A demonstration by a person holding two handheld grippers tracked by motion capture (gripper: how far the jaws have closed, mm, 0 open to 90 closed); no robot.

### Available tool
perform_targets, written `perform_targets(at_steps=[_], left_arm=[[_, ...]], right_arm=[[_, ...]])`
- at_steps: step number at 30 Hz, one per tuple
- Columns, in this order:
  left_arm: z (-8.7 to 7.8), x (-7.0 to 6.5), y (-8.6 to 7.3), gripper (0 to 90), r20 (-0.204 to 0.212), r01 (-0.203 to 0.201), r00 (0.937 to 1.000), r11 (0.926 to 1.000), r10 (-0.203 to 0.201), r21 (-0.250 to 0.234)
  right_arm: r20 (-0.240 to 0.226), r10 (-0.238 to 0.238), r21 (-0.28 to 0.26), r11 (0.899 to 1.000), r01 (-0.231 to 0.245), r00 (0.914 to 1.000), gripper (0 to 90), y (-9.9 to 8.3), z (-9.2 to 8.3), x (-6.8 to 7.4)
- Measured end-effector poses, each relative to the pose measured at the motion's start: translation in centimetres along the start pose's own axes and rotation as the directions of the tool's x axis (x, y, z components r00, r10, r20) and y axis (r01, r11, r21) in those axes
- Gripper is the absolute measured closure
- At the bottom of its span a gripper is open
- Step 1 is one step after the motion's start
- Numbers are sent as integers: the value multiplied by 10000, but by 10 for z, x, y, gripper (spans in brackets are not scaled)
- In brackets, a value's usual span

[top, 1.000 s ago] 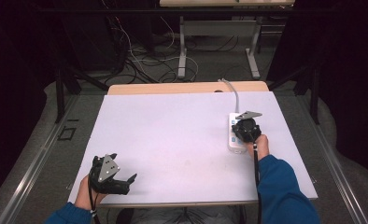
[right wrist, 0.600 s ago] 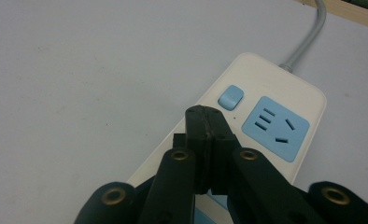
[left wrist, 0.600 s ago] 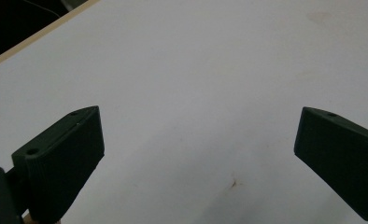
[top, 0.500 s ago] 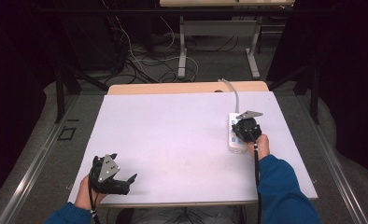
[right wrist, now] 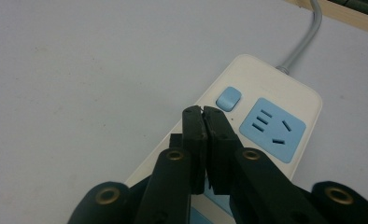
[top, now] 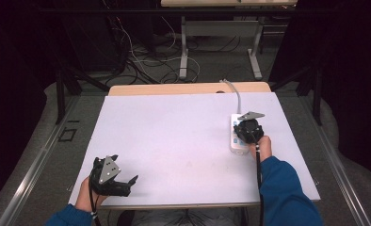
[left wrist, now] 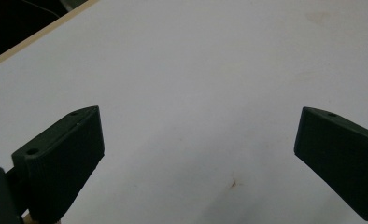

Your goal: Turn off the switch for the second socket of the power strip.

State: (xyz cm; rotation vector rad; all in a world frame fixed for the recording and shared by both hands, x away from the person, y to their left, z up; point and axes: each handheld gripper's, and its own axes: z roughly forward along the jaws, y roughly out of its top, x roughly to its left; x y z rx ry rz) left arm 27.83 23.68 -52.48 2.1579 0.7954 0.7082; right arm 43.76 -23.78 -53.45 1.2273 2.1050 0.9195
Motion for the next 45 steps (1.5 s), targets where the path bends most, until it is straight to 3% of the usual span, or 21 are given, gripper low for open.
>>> perform_targets(at_steps=[3, 6, 10, 11, 12, 15, 20, 24, 33, 45], left_arm=[[0, 0, 0, 14, 14, 33, 10000, 10000, -33, -12], [0, 0, 0, 15, 12, 39, 10000, 10000, -39, -8], [0, 0, 0, 14, -36, -16, 10000, 10000, 16, -10], [0, -1, 0, 14, 1, 59, 10000, 10000, -59, -27], [0, 0, 0, 14, -44, -1, 10000, 10000, 1, -31], [0, 0, 0, 14, 6, 80, 10000, 10000, -80, -48], [0, -1, 0, 14, -3, 76, 10000, 10000, -76, -50], [0, -1, 0, 14, 9, 98, 10000, 9999, -98, -64], [-1, 0, 0, 14, 11, 73, 10000, 10000, -73, -59], [-1, -1, 0, 13, -8, 74, 10000, 10000, -74, -48]], right_arm=[[73, 4, -126, 9999, -3, 10000, 832, 1, -2, 0], [-146, 12, -380, 9993, -17, 9999, 735, 3, -7, -1], [-640, 80, -491, 9987, -111, 9979, 535, 5, -12, -1], [-774, -15, -457, 9990, -20, 9970, 430, 6, -14, -1], [-774, -15, -457, 9990, -20, 9970, 430, 6, -14, -1], [-1051, -60, -396, 9992, 18, 9944, 304, 6, -17, 0], [-1436, -40, -395, 9992, -17, 9896, 171, 6, -23, 2], [-1728, -90, -509, 9987, 2, 9849, 129, 4, -30, 3], [-2216, -157, -168, 9998, 123, 9750, 4, -1, -40, 6], [-2544, -383, -470, 9985, 272, 9663, 0, -8, -60, 15]])
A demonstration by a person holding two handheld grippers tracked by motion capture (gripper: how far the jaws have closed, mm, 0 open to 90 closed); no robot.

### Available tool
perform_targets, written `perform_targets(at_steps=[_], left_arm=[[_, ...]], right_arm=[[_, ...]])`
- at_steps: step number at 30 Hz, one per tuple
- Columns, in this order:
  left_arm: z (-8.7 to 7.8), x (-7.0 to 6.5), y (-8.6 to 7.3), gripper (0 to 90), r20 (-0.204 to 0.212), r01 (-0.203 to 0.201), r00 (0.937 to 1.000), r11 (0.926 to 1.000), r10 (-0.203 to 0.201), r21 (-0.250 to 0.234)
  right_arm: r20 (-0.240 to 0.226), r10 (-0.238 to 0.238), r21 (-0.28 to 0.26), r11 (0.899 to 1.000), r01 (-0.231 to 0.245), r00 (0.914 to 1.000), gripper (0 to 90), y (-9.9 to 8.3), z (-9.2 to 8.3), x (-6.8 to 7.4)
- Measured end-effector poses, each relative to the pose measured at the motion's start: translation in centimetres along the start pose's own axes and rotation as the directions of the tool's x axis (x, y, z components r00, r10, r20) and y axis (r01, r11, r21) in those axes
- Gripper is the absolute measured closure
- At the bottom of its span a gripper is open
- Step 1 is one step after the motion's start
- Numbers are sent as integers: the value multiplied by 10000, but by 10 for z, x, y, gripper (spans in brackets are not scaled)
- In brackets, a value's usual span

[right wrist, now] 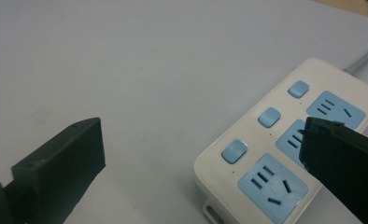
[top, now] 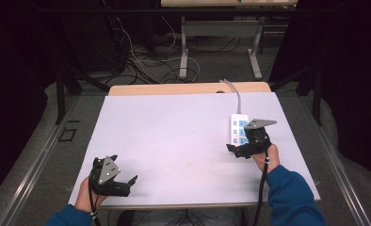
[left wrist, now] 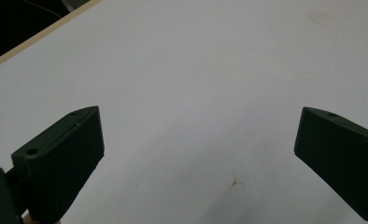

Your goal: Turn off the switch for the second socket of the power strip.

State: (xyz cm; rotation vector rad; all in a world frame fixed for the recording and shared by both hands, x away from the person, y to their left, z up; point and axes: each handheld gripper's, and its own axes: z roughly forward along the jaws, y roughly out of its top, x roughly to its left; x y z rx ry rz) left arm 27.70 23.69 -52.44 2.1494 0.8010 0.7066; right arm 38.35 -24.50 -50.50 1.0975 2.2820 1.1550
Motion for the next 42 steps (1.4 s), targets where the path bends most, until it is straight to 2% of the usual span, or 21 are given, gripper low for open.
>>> perform_targets(at_steps=[5, 21, 26, 42], left_arm=[[0, 0, 0, 14, -11, -12, 10000, 10000, 12, 2], [0, 0, 0, 14, 1, 11, 10000, 10000, -11, -2], [0, 0, 0, 14, -13, 11, 10000, 10000, -11, -22], [0, 0, 0, 14, -12, -3, 10000, 10000, 3, 4]], right_arm=[[-80, 120, 43, 9999, -119, 9999, 0, -3, -5, 6], [-35, -104, -122, 9999, 103, 9999, 0, -18, -24, 17], [-100, -141, -4, 9999, 141, 9999, 0, -24, -29, 20], [170, -168, -2, 9999, 168, 9997, 0, -42, -44, 23]])
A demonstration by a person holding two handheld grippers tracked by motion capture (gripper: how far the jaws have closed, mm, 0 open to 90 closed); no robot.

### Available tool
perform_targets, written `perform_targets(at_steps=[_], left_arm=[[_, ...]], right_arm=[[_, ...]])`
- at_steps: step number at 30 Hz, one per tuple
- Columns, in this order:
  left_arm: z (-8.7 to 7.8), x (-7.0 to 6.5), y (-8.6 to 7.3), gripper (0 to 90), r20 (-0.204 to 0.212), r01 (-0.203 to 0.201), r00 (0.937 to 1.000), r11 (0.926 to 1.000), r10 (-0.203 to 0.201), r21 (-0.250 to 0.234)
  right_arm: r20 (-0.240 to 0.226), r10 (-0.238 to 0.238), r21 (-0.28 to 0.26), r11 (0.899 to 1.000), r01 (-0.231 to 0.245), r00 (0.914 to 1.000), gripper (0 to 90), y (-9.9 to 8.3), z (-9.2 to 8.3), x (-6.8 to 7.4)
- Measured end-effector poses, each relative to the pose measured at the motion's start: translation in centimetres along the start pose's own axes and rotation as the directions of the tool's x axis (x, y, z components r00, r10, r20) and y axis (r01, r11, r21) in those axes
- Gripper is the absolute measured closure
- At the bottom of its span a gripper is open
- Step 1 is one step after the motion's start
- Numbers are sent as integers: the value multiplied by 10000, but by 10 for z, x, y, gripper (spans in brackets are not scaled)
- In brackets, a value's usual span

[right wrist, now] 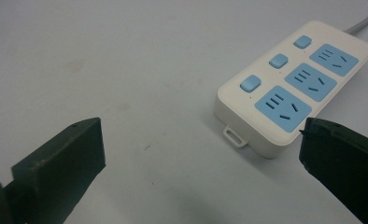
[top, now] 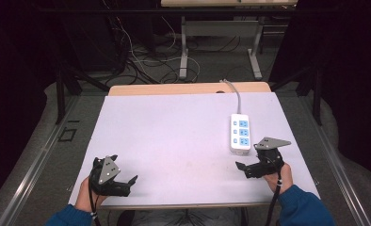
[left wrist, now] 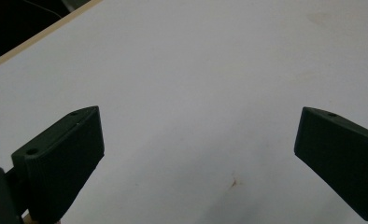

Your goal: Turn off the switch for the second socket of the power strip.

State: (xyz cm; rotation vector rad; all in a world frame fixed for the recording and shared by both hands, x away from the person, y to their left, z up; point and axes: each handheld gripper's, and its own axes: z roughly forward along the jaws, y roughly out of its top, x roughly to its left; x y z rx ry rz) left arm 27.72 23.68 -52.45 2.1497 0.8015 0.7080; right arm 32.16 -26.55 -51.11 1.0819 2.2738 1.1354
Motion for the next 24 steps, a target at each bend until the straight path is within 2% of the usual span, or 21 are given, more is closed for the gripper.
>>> perform_targets(at_steps=[15, 23, 24], left_arm=[[0, 0, 0, 14, 3, 25, 10000, 10000, -25, -13], [0, 0, 0, 13, 2, 24, 10000, 10000, -24, -10], [0, 0, 0, 14, -7, 43, 10000, 10000, -43, -5]], right_arm=[[205, 15, 106, 9999, -17, 9998, 0, -13, -10, 5], [242, -255, 279, 9993, 248, 9994, 0, -16, -10, 8], [293, -351, 101, 9993, 348, 9990, 0, -16, -10, 7]])
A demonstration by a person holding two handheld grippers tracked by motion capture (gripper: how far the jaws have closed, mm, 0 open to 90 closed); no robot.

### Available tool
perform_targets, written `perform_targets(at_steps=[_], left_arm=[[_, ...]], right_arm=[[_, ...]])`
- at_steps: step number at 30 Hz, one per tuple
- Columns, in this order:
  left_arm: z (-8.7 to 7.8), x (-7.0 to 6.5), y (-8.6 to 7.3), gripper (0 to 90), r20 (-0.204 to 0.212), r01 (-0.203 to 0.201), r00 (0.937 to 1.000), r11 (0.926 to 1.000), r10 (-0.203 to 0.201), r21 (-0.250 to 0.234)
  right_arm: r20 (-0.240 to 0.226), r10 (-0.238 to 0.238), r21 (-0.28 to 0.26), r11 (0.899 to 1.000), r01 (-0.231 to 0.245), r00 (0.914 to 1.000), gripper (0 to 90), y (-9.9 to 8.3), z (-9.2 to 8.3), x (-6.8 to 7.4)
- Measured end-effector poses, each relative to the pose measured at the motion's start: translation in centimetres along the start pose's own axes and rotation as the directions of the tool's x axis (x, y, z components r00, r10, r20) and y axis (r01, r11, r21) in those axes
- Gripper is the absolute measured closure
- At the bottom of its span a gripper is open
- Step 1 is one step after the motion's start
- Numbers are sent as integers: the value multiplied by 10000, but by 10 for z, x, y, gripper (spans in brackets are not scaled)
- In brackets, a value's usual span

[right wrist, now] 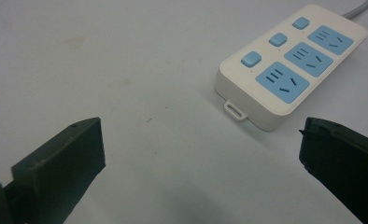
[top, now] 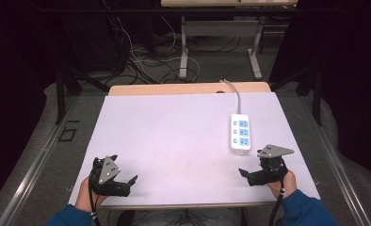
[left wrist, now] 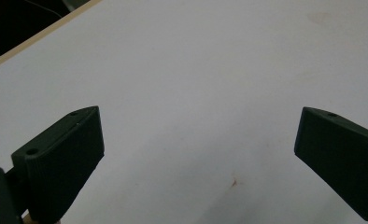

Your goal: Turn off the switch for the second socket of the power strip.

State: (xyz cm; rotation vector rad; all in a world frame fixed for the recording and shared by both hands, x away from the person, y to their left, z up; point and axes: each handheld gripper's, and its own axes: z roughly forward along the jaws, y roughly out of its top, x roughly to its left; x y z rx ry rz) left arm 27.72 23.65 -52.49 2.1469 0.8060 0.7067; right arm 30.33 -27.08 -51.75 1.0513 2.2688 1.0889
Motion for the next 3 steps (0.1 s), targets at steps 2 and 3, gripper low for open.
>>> perform_targets(at_steps=[2, 3], left_arm=[[0, 0, 0, 13, -10, -18, 10000, 10000, 18, 29], [0, 0, 0, 13, -12, -25, 10000, 10000, 25, 29]], right_arm=[[-3, 79, -31, 10000, -79, 10000, 0, 0, -2, 0], [-4, 52, -34, 10000, -52, 10000, 0, 1, -2, -1]])
